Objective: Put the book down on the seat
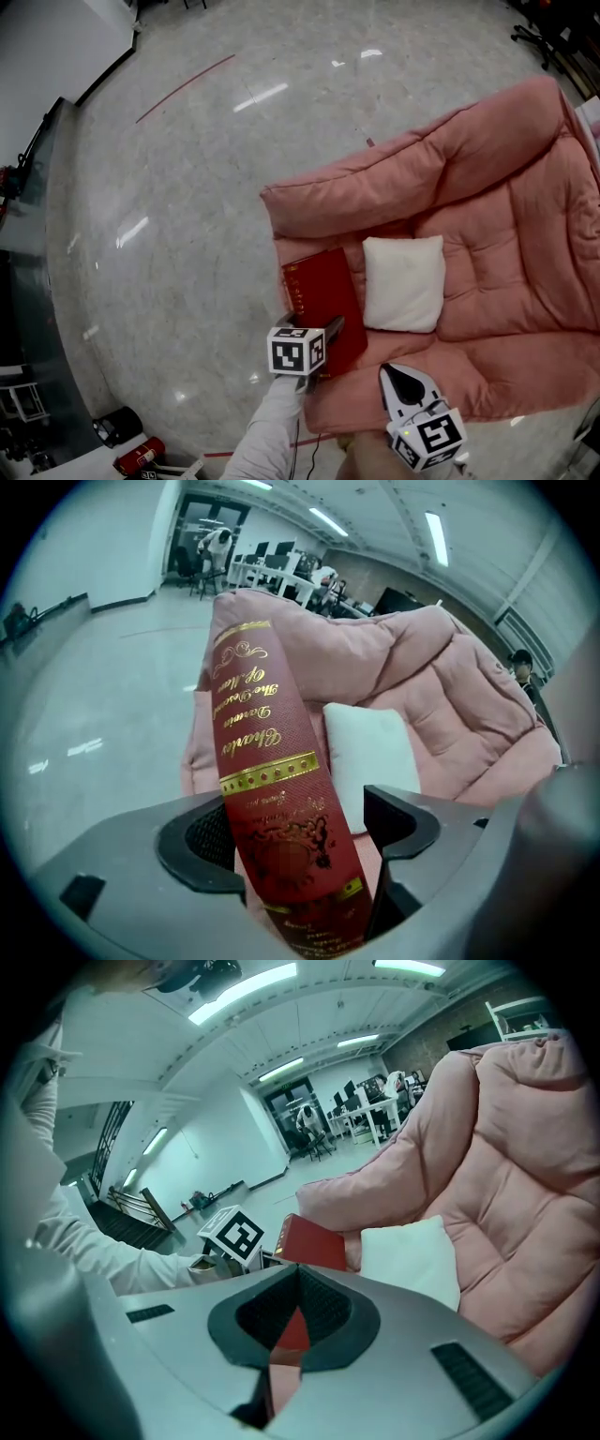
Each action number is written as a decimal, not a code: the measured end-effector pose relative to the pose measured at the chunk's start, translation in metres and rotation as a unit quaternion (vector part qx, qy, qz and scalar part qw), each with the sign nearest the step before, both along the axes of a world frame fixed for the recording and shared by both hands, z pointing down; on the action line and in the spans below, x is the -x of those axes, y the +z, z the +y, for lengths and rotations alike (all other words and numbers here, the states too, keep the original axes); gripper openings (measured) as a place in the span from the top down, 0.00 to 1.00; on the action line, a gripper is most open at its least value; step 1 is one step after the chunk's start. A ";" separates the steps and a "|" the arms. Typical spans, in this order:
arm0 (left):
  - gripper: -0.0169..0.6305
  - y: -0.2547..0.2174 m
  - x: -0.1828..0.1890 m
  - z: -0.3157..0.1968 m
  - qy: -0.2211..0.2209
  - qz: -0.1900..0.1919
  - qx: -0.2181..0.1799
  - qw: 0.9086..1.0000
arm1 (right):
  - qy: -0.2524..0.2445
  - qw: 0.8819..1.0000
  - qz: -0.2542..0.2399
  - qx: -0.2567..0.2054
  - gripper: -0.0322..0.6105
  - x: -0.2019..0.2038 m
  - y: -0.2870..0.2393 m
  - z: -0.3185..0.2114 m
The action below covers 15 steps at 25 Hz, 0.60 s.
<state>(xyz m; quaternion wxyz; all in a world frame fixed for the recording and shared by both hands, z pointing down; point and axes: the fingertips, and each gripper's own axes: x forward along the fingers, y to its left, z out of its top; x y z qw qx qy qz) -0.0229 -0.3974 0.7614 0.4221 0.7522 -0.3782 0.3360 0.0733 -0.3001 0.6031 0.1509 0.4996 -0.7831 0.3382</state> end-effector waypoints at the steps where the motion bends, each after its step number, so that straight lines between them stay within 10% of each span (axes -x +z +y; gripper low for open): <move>1: 0.37 -0.002 0.005 0.003 -0.008 -0.001 0.000 1.000 | -0.002 1.000 -0.001 -0.002 0.95 0.002 -0.002 0.001; 15: 0.36 -0.015 0.055 0.041 -0.047 -0.009 0.002 0.999 | -0.021 1.000 -0.008 -0.012 0.95 0.028 -0.014 0.017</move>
